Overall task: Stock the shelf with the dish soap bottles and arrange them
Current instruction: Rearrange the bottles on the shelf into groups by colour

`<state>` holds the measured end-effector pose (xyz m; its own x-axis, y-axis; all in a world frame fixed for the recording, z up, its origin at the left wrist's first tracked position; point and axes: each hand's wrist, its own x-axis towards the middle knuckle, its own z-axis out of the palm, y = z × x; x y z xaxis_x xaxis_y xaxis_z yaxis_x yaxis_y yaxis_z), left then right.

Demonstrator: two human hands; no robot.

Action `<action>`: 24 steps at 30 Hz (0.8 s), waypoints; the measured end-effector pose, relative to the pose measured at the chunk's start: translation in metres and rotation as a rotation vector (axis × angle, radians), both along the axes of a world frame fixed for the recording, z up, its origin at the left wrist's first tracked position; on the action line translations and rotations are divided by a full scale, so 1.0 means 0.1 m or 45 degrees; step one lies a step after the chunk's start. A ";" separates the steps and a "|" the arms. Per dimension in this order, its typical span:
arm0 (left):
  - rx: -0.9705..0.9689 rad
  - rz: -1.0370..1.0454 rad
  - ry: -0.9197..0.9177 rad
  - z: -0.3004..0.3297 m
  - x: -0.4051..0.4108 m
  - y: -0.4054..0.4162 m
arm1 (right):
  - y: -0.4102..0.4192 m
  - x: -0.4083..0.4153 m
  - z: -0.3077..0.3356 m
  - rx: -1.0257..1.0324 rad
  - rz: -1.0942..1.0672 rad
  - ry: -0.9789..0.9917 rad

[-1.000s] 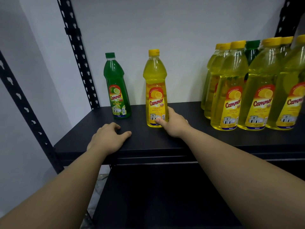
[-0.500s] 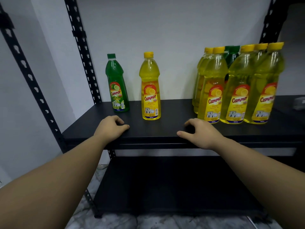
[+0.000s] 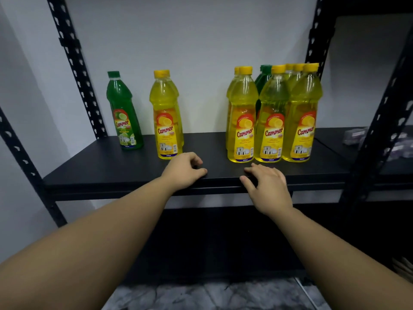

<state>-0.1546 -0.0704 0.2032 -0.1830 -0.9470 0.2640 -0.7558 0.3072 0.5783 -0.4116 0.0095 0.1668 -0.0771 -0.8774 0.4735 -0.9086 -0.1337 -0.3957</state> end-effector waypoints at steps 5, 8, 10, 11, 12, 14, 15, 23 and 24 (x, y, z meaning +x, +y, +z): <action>0.019 -0.024 0.059 0.00 -0.58 -0.23 | -0.04 -0.01 -0.09 -0.079 -0.017 0.000; 0.079 -0.043 0.173 0.06 -0.85 -0.38 | -0.07 -0.02 -0.12 -0.094 -0.011 0.009; 0.125 -0.083 0.274 0.11 -0.99 -0.45 | -0.08 -0.03 -0.13 -0.106 -0.009 0.018; 0.137 -0.105 0.317 0.12 -1.06 -0.47 | -0.09 -0.03 -0.13 -0.113 -0.006 0.020; 0.137 -0.121 0.341 0.12 -1.12 -0.50 | -0.09 -0.04 -0.13 -0.120 -0.003 0.021; 0.106 -0.119 0.340 0.11 -1.21 -0.53 | -0.08 -0.04 -0.14 -0.134 -0.001 0.032; 0.094 -0.114 0.335 0.11 -1.24 -0.54 | -0.08 -0.04 -0.14 -0.138 -0.004 0.039; 0.129 -0.145 0.283 0.17 -0.95 -0.48 | -0.06 -0.02 -0.13 -0.127 -0.015 0.036; 0.129 -0.134 0.282 0.17 -0.88 -0.46 | -0.06 -0.01 -0.12 -0.124 -0.023 0.037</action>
<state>-0.2428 -0.1165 0.2203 -0.2303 -0.9494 0.2137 -0.5741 0.3099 0.7578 -0.4125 0.0036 0.1550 -0.0775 -0.8257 0.5588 -0.9220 -0.1539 -0.3553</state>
